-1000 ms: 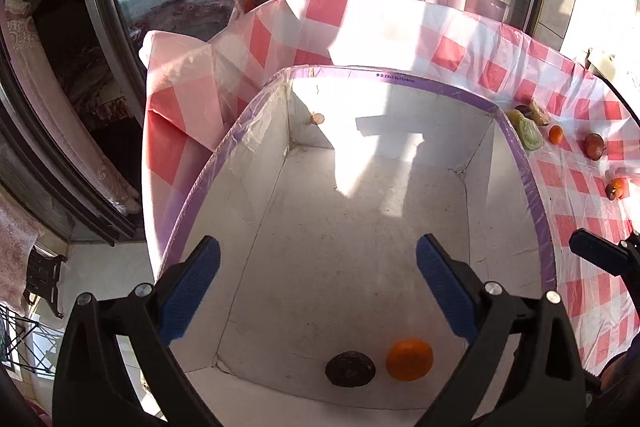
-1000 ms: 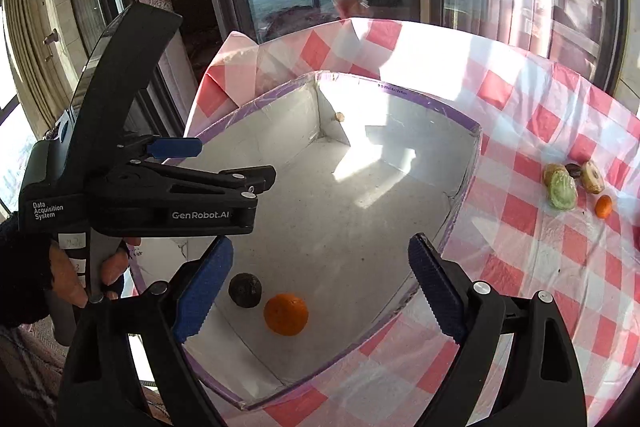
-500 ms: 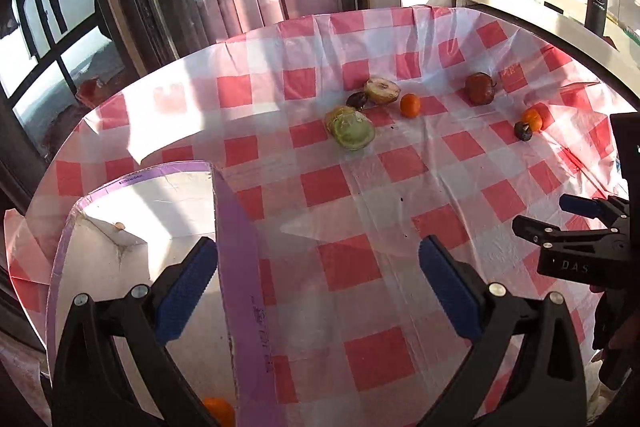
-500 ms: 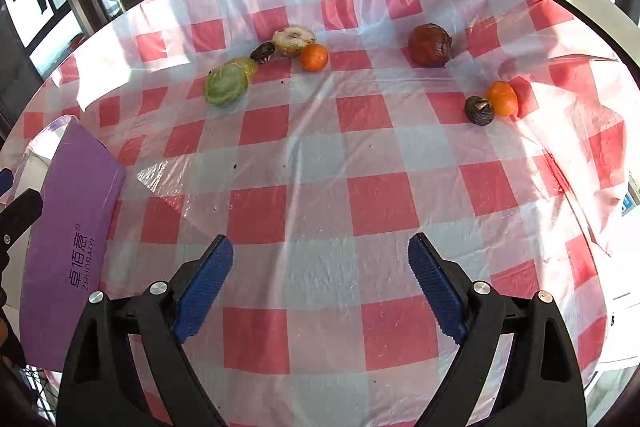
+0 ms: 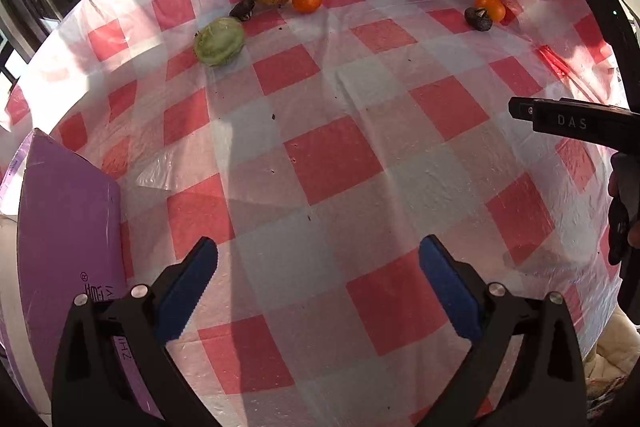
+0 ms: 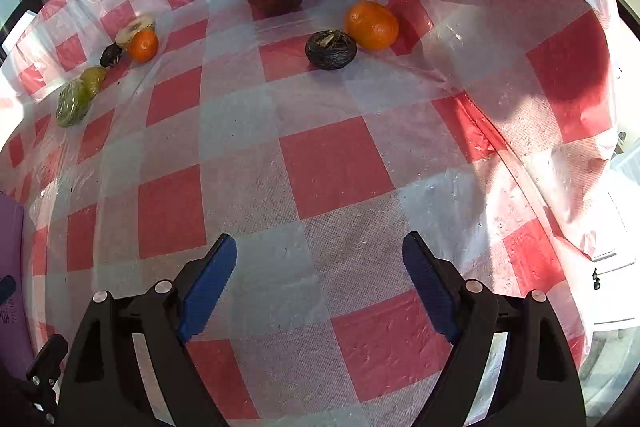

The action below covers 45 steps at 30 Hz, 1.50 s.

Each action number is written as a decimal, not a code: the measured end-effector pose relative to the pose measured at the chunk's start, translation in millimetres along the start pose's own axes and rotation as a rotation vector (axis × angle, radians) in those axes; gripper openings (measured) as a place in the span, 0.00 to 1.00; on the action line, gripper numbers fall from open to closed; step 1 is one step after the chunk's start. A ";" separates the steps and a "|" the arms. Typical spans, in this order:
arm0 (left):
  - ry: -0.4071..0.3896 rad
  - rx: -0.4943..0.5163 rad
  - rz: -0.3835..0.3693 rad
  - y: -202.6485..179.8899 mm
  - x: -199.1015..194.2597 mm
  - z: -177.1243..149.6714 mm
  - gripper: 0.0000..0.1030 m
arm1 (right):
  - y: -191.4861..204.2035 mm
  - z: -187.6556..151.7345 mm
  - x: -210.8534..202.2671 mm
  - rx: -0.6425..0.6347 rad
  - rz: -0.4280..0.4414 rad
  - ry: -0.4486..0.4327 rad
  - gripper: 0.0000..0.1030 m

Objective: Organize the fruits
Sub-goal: 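Grasp a dark passion fruit with the right tool while the left tool grasps the wrapped green melon, then carry the green melon and the dark fruit over the white box with both tools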

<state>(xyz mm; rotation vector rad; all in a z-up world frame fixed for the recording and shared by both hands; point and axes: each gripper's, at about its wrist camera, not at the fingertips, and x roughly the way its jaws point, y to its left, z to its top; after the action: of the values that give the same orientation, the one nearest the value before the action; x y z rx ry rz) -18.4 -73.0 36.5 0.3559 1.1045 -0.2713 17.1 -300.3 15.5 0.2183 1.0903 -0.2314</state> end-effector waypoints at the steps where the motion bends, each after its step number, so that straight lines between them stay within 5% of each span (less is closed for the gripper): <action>1: 0.011 -0.017 0.010 0.8 4.2 0.9 0.98 | 1.2 4.4 4.4 -0.005 -0.002 -0.005 0.79; 15: 0.081 -0.235 0.131 32.9 50.1 42.4 0.98 | 6.8 100.7 59.6 0.010 -0.056 -0.131 0.79; 23: 0.045 -0.299 0.172 52.7 72.8 87.4 0.98 | 17.0 114.4 66.3 -0.031 -0.045 -0.191 0.59; 35: -0.062 -0.468 0.155 96.3 109.8 150.5 0.78 | 22.5 120.2 72.8 -0.041 -0.001 -0.182 0.68; 45: -0.086 -0.446 0.127 102.2 126.1 182.1 0.56 | 19.2 109.2 66.8 -0.056 0.005 -0.179 0.73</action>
<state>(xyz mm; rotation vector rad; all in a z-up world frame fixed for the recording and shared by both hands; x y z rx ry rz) 223.7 -59.2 10.6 0.0156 1.0202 0.0749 144.9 -318.6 5.7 0.1471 0.9172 -0.2110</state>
